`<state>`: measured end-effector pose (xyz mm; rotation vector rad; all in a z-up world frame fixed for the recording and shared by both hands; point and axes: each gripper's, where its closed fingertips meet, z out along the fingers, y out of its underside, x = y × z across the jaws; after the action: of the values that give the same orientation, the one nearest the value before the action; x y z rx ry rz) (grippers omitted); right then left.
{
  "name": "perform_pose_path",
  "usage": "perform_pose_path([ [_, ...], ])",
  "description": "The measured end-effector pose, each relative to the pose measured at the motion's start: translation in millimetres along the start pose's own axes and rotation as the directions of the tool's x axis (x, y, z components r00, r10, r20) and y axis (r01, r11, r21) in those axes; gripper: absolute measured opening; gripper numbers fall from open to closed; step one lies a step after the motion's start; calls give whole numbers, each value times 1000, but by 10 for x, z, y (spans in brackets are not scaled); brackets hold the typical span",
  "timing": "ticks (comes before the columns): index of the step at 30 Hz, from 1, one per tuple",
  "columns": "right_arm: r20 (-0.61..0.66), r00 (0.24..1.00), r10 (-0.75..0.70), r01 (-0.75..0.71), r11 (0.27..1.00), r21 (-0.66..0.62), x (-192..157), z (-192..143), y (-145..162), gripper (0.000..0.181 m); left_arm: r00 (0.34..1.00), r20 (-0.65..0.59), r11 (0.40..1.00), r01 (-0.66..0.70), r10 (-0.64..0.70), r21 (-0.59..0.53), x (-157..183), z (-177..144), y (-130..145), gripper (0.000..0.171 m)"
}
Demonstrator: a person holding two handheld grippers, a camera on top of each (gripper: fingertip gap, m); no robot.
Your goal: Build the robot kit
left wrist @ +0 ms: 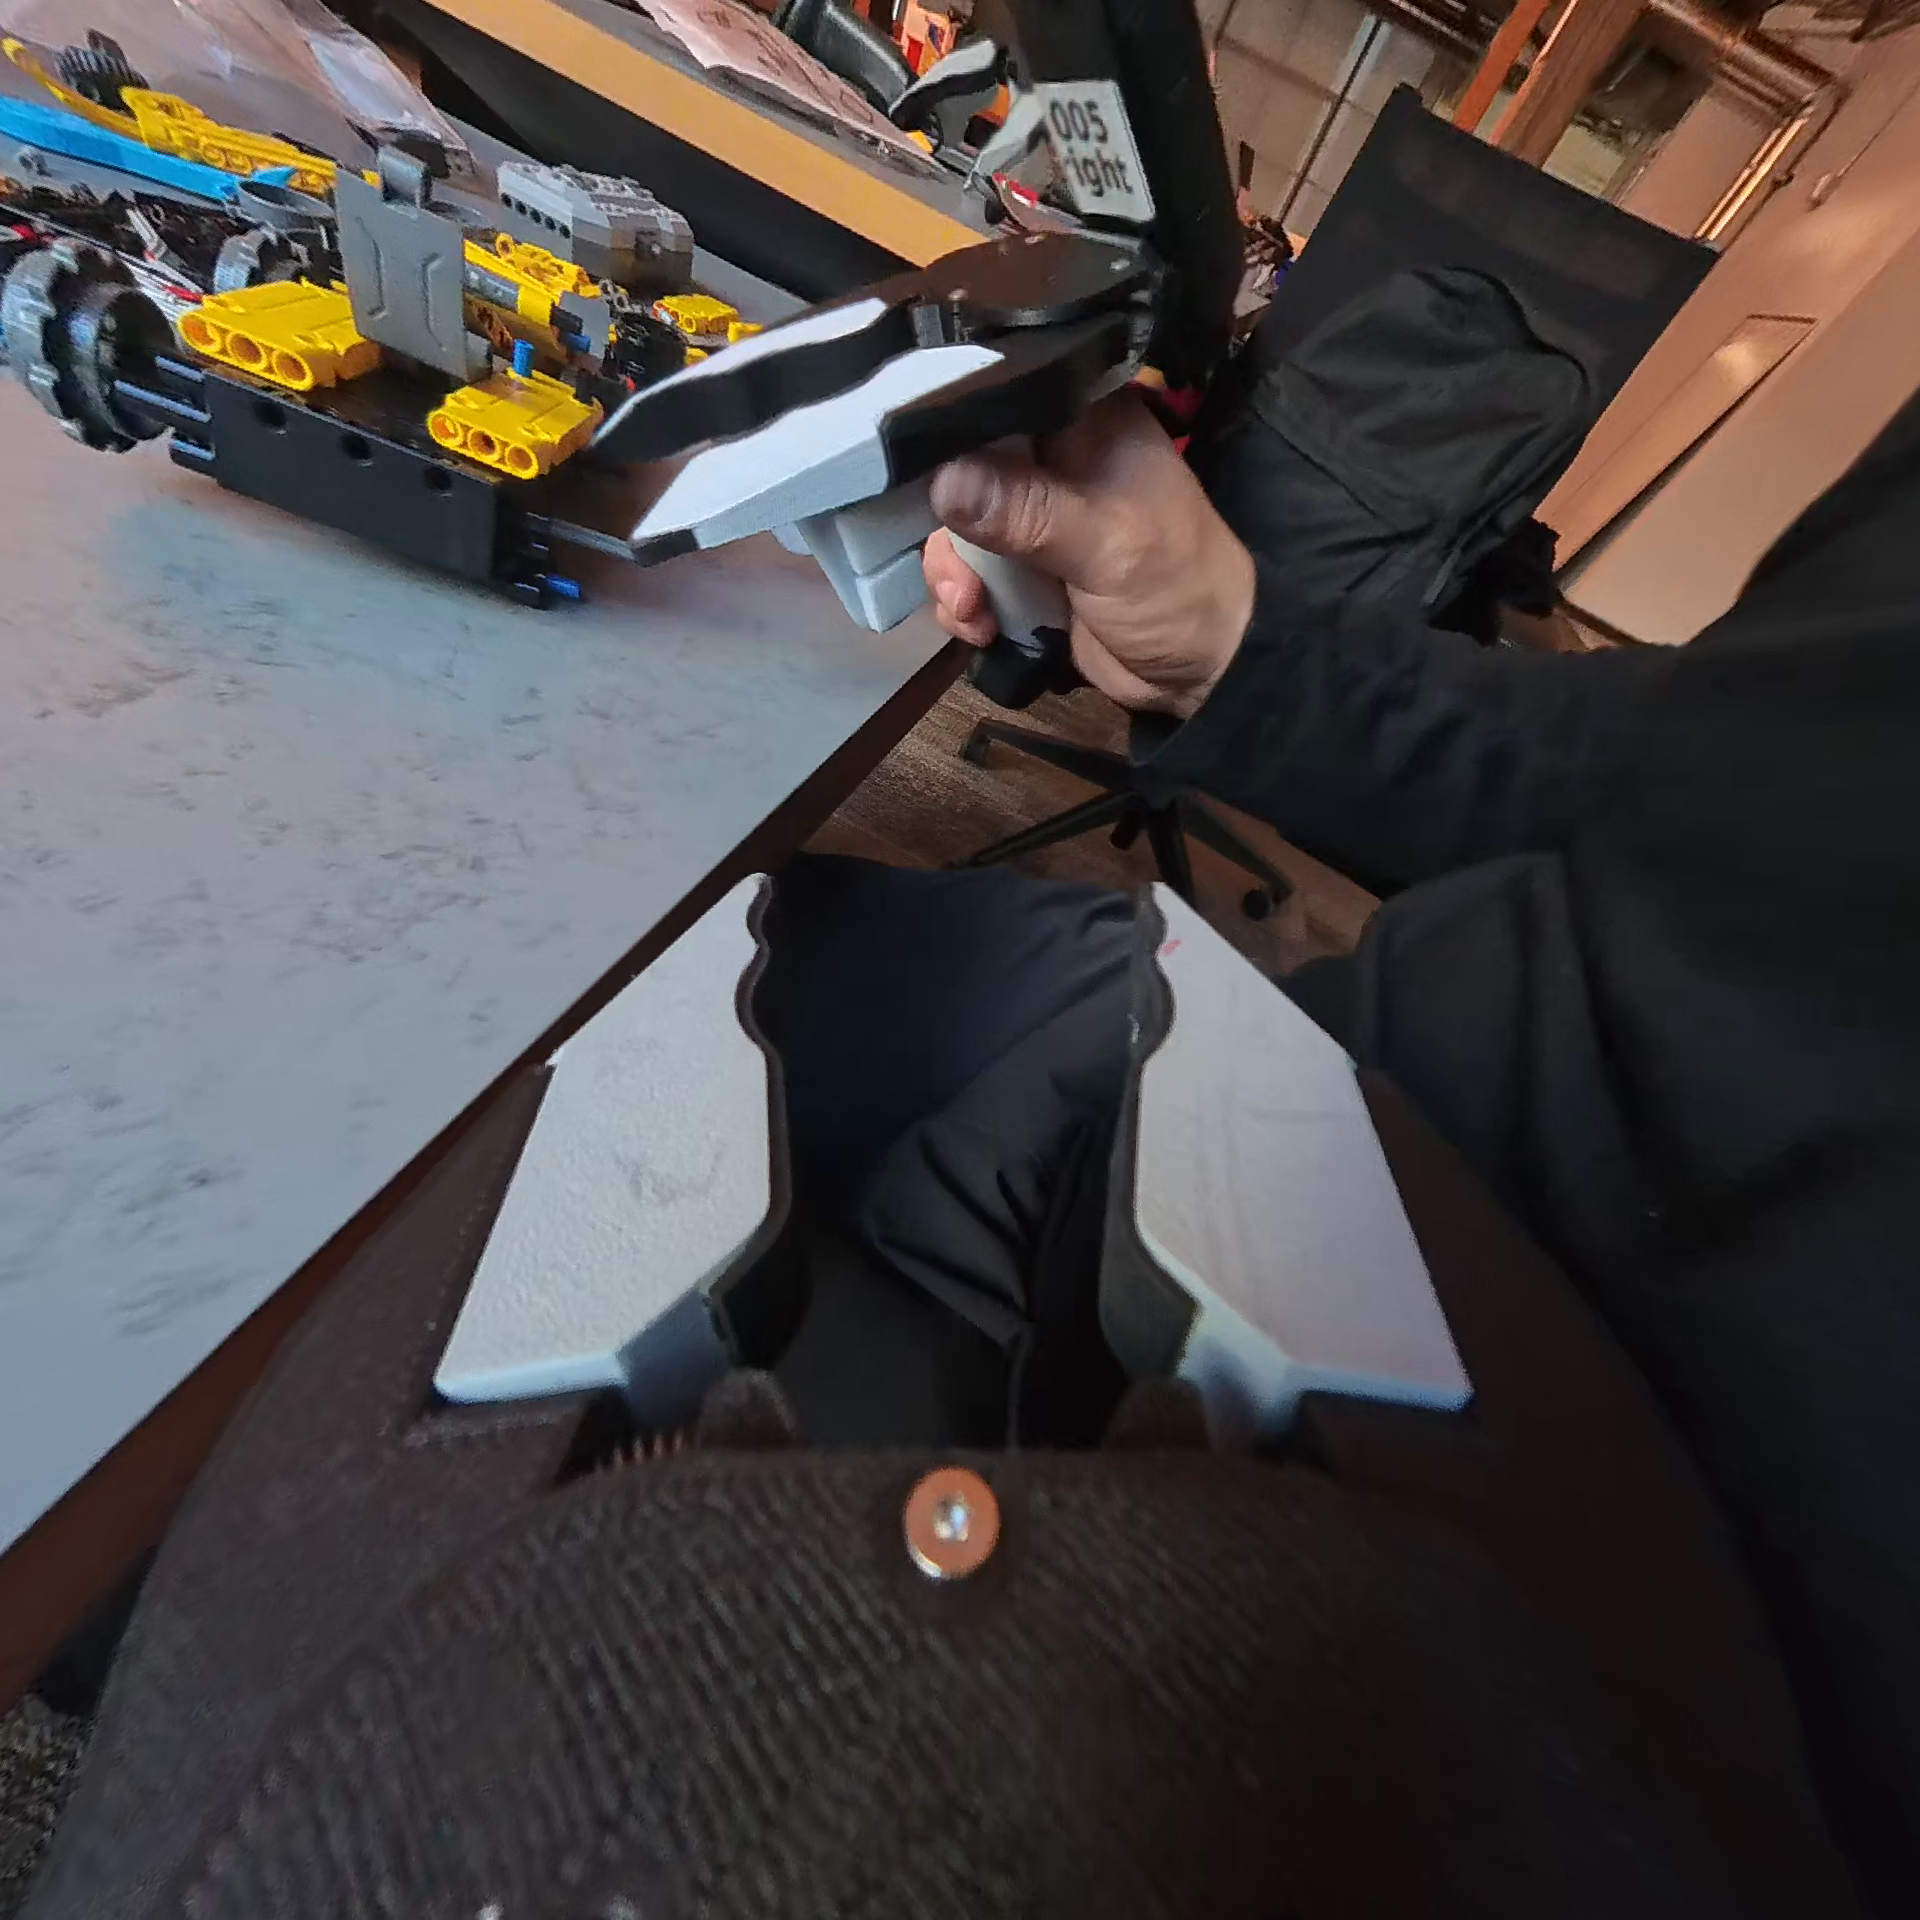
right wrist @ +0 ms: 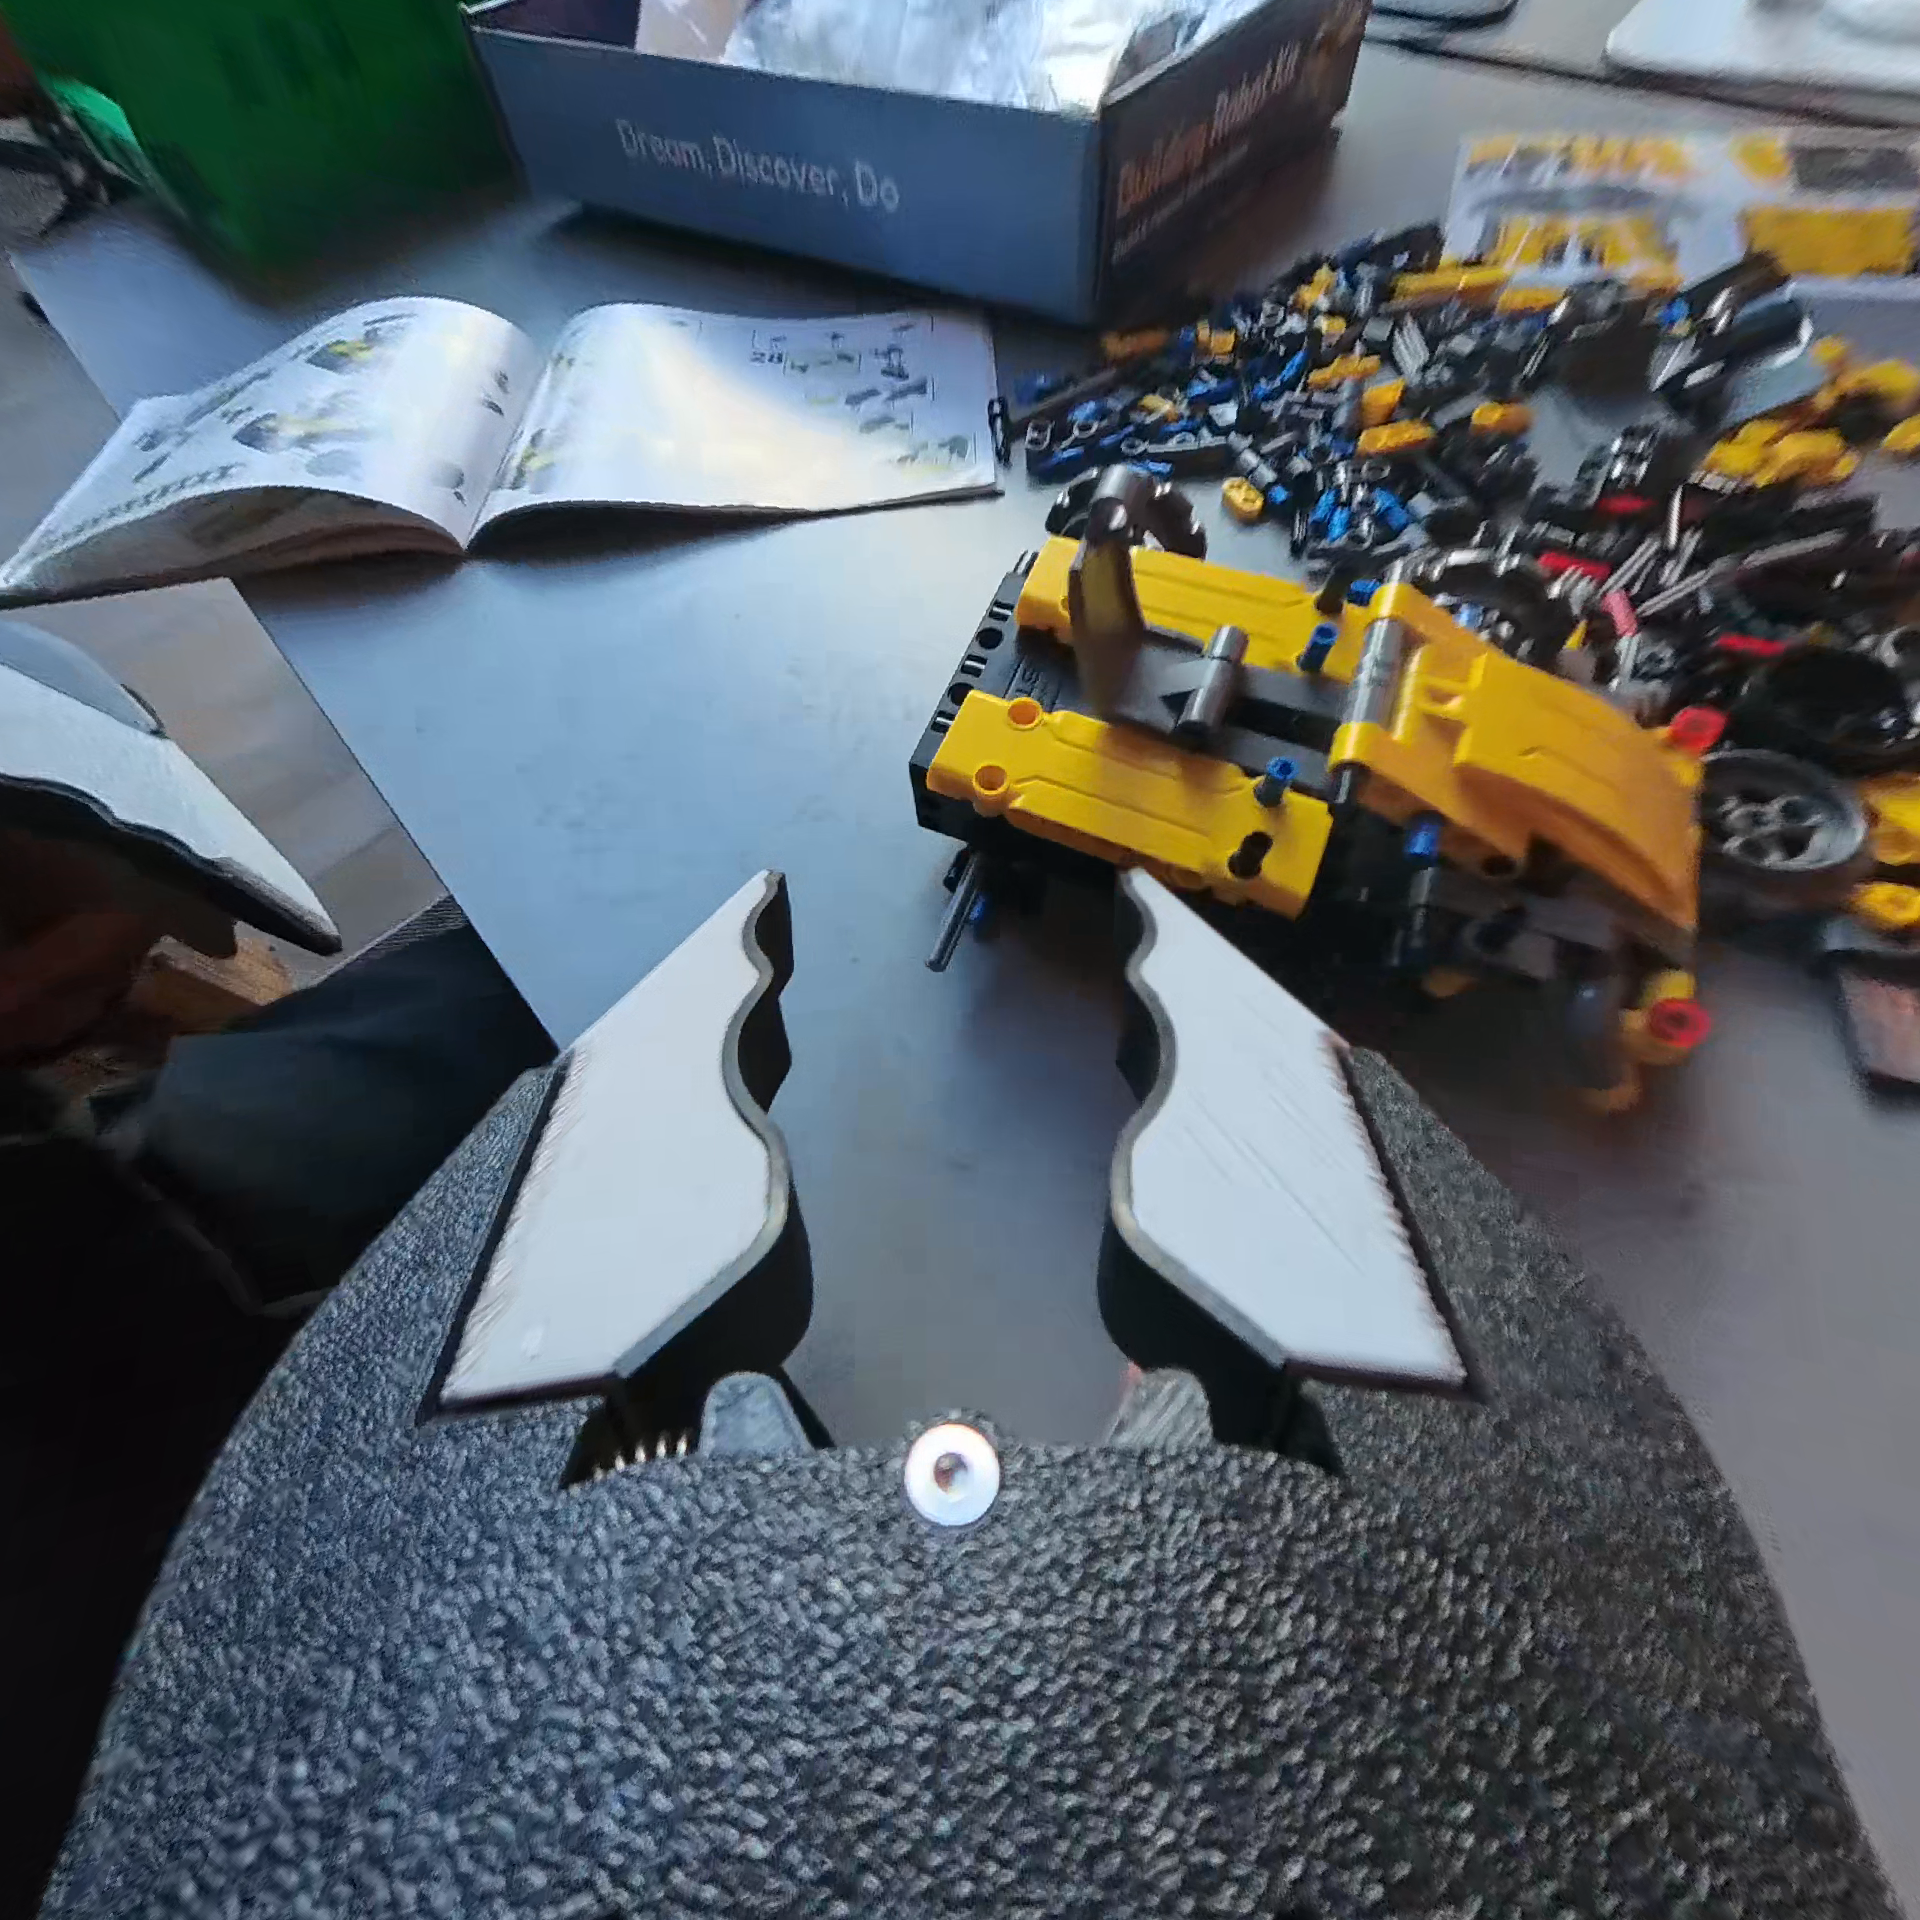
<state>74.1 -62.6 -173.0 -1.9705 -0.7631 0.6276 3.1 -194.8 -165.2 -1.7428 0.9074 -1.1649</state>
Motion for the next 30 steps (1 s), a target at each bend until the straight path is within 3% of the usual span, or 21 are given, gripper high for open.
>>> perform_pose_path([
  [8,26,993,117,-114,989,-93,-88,194,34,61,1000,-27,1000,-4,3,-18,28,-3,31,62],
  [30,82,981,177,-176,984,-12,-96,134,-11,52,999,11,998,-33,33,-44,-17,44,79,57],
])
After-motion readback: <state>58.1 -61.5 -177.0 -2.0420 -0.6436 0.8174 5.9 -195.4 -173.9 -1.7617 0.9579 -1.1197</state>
